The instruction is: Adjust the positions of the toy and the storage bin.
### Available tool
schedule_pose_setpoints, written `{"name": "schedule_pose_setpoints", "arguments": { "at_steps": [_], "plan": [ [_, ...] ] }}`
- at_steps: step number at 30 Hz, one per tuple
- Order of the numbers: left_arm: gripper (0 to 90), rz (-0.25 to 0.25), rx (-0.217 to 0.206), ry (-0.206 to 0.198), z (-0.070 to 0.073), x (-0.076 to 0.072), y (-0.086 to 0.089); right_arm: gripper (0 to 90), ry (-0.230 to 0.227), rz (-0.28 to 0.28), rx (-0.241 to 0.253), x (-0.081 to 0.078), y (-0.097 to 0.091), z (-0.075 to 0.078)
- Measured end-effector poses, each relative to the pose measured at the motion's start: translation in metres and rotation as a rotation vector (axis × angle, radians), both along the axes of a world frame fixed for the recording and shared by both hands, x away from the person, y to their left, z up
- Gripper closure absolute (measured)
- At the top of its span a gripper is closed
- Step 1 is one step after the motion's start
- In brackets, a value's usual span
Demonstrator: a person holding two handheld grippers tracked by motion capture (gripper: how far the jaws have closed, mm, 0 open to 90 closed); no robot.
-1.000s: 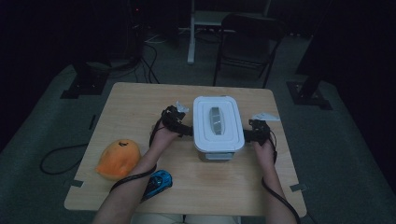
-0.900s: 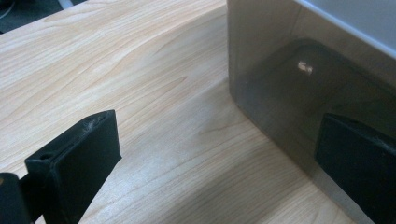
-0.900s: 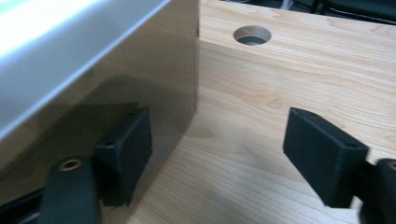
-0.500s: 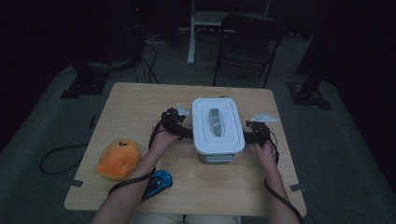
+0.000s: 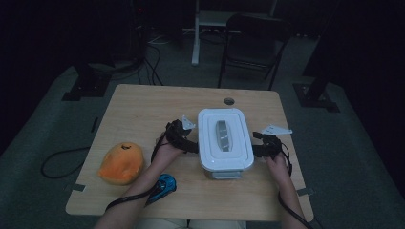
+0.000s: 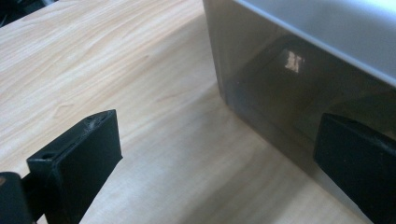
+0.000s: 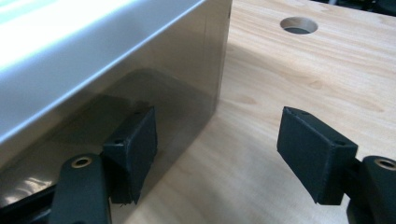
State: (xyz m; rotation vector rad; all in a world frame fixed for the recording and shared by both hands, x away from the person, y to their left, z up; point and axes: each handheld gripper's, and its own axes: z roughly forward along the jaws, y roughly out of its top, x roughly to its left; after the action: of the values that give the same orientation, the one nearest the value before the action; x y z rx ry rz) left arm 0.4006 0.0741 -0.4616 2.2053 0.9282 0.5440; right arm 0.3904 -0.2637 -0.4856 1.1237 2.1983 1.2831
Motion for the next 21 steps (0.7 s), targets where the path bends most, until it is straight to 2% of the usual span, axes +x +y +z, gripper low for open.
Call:
{"name": "schedule_pose_setpoints", "arguments": {
  "at_steps": [5, 9, 12, 21],
  "plan": [
    [1.6, -0.024, 0.006, -0.001, 0.000, -0.013, -0.002, 28.2, -0.003, 0.022, 0.009, -0.011, -0.005, -0.001],
    [1.6, -0.041, 0.011, -0.001, 0.001, -0.020, -0.003, 28.2, -0.007, 0.034, -0.002, -0.017, -0.006, 0.000],
    [1.6, -0.043, 0.003, 0.000, 0.000, -0.027, -0.003, 28.2, -0.009, 0.045, -0.010, -0.024, -0.008, 0.000],
    [1.6, -0.107, -0.013, 0.016, -0.002, -0.045, -0.011, 28.2, 0.005, 0.071, -0.006, -0.034, -0.018, 0.001]
  ]
}}
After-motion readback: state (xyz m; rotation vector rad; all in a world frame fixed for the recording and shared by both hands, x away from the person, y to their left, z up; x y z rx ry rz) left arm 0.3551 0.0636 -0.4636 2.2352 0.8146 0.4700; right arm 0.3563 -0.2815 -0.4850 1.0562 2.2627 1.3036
